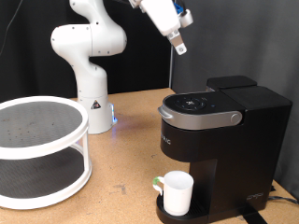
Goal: Make a cup of coffee with the keurig machine
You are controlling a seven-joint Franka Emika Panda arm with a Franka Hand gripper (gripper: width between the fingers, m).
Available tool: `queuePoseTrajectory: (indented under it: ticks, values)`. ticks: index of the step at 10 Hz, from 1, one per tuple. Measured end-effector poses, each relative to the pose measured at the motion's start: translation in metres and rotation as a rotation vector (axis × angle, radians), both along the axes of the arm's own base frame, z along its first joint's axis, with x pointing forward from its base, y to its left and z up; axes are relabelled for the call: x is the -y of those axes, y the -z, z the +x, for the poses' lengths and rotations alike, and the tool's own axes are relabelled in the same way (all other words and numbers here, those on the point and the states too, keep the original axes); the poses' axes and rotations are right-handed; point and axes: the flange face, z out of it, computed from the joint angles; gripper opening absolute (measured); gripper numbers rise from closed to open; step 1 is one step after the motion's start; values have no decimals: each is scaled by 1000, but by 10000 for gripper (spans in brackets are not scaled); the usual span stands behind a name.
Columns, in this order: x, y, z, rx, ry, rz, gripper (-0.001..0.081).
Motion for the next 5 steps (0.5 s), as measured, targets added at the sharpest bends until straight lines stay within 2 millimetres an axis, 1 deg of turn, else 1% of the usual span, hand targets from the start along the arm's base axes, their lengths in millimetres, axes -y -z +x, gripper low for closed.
queuePoseTrajectory:
  ticks: [3, 5]
  values:
    - [-20, -18, 9, 36, -85, -140, 800]
    - [-34, -23, 20, -27, -146, -181, 800]
